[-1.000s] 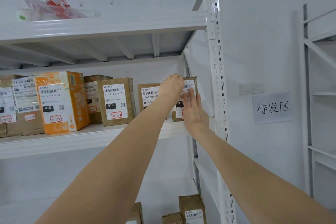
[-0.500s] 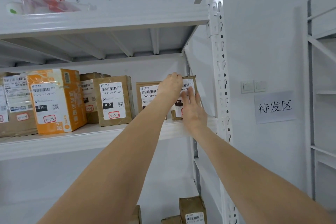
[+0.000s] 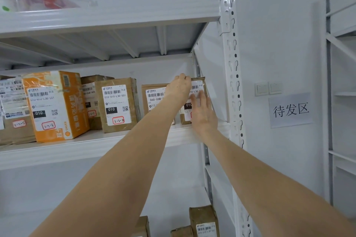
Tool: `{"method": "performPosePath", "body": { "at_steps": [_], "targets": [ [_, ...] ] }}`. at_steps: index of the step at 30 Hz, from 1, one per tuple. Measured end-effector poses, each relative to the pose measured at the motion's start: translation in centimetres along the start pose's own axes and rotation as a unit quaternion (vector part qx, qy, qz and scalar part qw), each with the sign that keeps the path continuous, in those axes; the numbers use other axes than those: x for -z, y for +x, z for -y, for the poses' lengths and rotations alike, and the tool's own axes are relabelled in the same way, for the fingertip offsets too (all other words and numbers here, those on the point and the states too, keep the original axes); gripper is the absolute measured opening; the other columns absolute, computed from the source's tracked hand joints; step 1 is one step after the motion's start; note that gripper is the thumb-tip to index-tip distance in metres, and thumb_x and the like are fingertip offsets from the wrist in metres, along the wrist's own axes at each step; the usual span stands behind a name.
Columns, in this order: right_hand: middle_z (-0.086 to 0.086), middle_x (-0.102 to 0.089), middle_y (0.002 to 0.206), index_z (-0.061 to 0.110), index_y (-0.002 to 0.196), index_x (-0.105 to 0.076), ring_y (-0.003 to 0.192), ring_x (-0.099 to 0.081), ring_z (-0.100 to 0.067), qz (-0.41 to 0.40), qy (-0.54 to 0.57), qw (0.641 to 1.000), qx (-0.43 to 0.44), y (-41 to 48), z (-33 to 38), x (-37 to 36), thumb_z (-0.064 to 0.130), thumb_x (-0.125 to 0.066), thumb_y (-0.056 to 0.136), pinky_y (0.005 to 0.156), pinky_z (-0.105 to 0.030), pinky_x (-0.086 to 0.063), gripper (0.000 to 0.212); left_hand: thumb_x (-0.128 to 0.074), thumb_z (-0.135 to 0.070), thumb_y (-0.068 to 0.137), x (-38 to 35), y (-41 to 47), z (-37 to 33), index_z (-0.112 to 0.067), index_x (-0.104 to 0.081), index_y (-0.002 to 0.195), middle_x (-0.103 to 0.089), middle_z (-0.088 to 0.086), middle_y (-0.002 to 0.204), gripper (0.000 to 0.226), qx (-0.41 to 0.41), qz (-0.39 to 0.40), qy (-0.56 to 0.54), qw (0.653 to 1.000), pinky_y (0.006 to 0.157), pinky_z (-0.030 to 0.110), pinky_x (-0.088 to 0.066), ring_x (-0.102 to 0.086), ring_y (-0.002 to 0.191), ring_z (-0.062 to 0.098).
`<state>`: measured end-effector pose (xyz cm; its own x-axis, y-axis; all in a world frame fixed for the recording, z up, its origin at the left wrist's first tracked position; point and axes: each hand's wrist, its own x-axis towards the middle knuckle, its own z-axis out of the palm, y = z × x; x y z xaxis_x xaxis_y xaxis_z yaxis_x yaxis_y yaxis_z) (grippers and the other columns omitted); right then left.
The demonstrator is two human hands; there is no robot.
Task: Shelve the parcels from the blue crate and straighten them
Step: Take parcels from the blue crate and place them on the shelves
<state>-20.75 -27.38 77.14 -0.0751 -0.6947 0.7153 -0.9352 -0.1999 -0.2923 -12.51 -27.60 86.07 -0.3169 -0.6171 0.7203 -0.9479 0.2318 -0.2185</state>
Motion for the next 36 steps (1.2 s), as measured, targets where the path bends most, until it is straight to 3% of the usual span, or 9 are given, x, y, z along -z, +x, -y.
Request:
{"method": "performPosePath", "body": {
  "at_steps": [4, 13, 21, 25, 29, 32, 36],
  "targets": [
    [-0.014, 0.002, 0.160, 0.019, 0.151, -0.015, 0.146, -0.010, -0.030, -0.008, -0.016, 1.000, -0.004, -0.2, 0.0, -0.2, 0.001, -0.061, 0.086, 0.113, -0.038, -0.030, 0.082, -0.061, -0.006, 0.089, 0.4, 0.0, 0.2, -0.007, -0.040, 0.134, -0.043, 0.010, 0.131, 0.049, -0.005, 0.012, 0.002, 1.000, 0.087, 0.035, -0.045, -0.043, 0.122, 0.025],
    [-0.017, 0.000, 0.159, 0.017, 0.151, -0.015, 0.146, -0.010, -0.032, -0.001, -0.020, 1.000, -0.001, -0.9, 0.4, 0.9, 0.001, -0.059, 0.088, 0.115, -0.039, -0.027, 0.079, -0.054, -0.001, 0.089, 1.1, -0.6, 0.6, -0.009, -0.030, 0.143, -0.040, 0.011, 0.139, 0.059, -0.007, 0.028, 0.002, 1.000, 0.093, 0.036, -0.043, -0.042, 0.126, 0.026],
    [-0.018, -0.001, 0.159, 0.016, 0.151, -0.016, 0.145, -0.011, -0.035, 0.008, -0.038, 0.999, 0.000, -1.8, 1.1, 1.6, 0.003, -0.058, 0.089, 0.115, -0.041, -0.026, 0.076, -0.054, -0.001, 0.089, 2.2, -2.1, 1.3, -0.012, -0.029, 0.143, -0.040, 0.010, 0.139, 0.061, -0.001, 0.028, 0.024, 0.999, 0.086, 0.037, -0.045, -0.043, 0.125, 0.026],
    [-0.015, -0.006, 0.158, 0.019, 0.150, -0.018, 0.144, -0.015, -0.034, 0.008, -0.048, 0.999, 0.003, -2.8, 2.3, 2.2, 0.010, -0.058, 0.090, 0.112, -0.042, -0.028, 0.073, -0.053, 0.001, 0.087, 3.1, -3.8, 2.1, -0.013, -0.027, 0.144, -0.039, 0.010, 0.139, 0.064, 0.016, 0.041, 0.055, 0.998, 0.078, 0.037, -0.044, -0.042, 0.125, 0.027],
    [-0.014, -0.008, 0.158, 0.019, 0.151, -0.019, 0.144, -0.015, -0.033, 0.015, -0.043, 0.999, 0.016, -4.1, 4.4, 2.8, 0.008, -0.052, 0.094, 0.110, -0.042, -0.028, 0.067, -0.056, 0.002, 0.085, 3.9, -6.2, 3.8, -0.013, -0.028, 0.144, -0.040, 0.009, 0.138, 0.067, 0.037, 0.052, 0.078, 0.995, 0.085, 0.039, -0.048, -0.044, 0.123, 0.027],
    [-0.012, -0.014, 0.156, 0.020, 0.148, -0.023, 0.141, -0.022, -0.032, 0.010, -0.023, 0.999, 0.033, -5.6, 6.2, 2.6, 0.012, -0.057, 0.091, 0.107, -0.041, -0.031, 0.067, -0.056, 0.001, 0.085, 4.2, -8.9, 5.2, -0.012, -0.029, 0.143, -0.039, 0.010, 0.138, 0.066, 0.062, 0.060, 0.076, 0.993, 0.089, 0.040, -0.048, -0.042, 0.125, 0.027],
    [-0.011, -0.019, 0.153, 0.020, 0.147, -0.025, 0.140, -0.022, -0.031, 0.034, 0.001, 0.997, 0.063, -8.7, 8.8, 1.6, 0.011, -0.053, 0.093, 0.110, -0.039, -0.028, 0.062, -0.053, -0.002, 0.087, 4.2, -13.7, 6.4, -0.010, -0.033, 0.140, -0.040, 0.010, 0.137, 0.057, 0.106, 0.076, 0.071, 0.989, 0.083, 0.037, -0.046, -0.045, 0.122, 0.027]
  ]
}}
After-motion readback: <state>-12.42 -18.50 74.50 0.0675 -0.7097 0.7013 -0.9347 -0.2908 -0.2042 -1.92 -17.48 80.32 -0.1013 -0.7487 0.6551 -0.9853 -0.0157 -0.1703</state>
